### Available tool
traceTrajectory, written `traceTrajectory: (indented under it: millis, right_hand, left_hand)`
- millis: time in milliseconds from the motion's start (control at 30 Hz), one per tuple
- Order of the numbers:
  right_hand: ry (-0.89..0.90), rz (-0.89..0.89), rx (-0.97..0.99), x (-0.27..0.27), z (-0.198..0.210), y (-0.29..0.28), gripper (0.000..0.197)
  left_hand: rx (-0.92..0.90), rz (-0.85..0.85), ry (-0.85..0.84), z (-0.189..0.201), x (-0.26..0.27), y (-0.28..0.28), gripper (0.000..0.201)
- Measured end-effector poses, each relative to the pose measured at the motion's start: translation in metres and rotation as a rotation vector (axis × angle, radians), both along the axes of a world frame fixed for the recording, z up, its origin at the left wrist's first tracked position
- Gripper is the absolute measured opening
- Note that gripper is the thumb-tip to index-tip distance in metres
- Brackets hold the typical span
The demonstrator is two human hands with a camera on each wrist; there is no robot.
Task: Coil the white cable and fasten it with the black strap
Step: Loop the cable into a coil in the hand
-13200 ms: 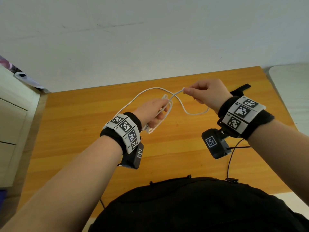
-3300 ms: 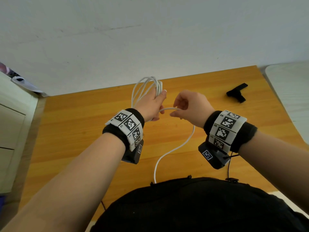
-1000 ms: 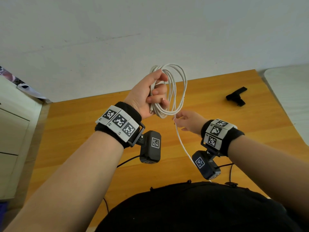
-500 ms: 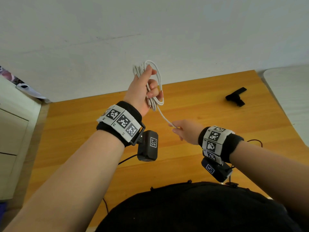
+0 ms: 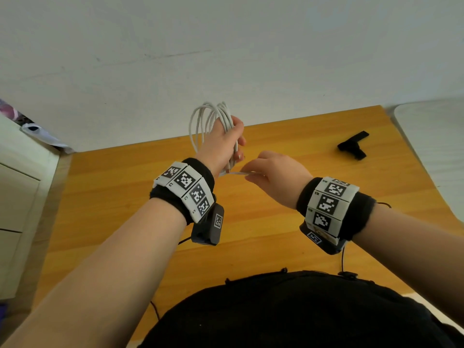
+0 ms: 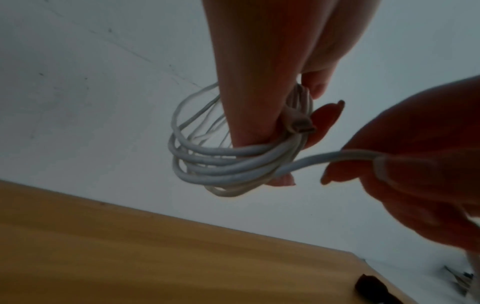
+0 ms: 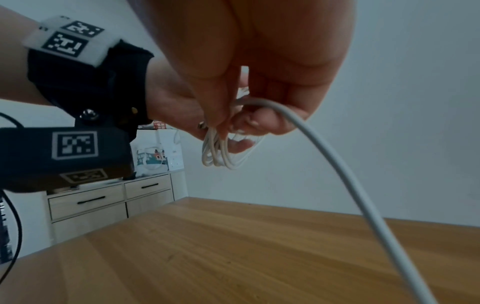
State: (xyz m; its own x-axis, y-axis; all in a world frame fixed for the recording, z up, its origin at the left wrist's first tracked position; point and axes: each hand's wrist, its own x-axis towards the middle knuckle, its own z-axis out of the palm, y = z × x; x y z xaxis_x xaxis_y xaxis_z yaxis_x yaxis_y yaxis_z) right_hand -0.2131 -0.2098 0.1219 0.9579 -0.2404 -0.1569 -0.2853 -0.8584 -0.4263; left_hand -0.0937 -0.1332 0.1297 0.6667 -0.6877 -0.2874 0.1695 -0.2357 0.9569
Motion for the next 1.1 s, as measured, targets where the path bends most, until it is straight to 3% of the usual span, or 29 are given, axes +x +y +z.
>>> traceTrajectory:
  millis: [100, 267, 433, 633, 933, 1100]
  right_hand:
    - [0.005, -0.058, 0.043, 0.001, 0.003, -0.002, 0.026]
    - [-0.137, -0.09, 0.115, 0.002, 0.0, -0.004, 0.018]
    - [-0.246, -0.149, 0.243, 0.0, 0.004, -0.003, 0.013]
    - [-0.298, -0.17, 0.249, 0.002, 0.009, -0.007, 0.016]
    - [-0.358, -0.315, 0.159, 0.002, 0.007, -0.028, 0.019]
    - [-0.359, -0.35, 0.103, 0.002, 0.004, -0.037, 0.019]
  left_hand:
    - [0.063, -0.081, -0.133, -0.002, -0.001, 0.002, 0.011]
    - [0.15, -0.185, -0.277, -0.004, -0.002, 0.002, 0.01]
    - [0.204, -0.211, -0.327, -0.008, 0.0, 0.001, 0.013]
    - [0.279, -0.266, -0.222, -0.012, -0.003, 0.002, 0.026]
    - [0.299, -0.334, -0.163, -0.013, -0.006, 0.006, 0.014]
    - [0.308, -0.319, 0.013, -0.008, -0.009, 0.006, 0.019]
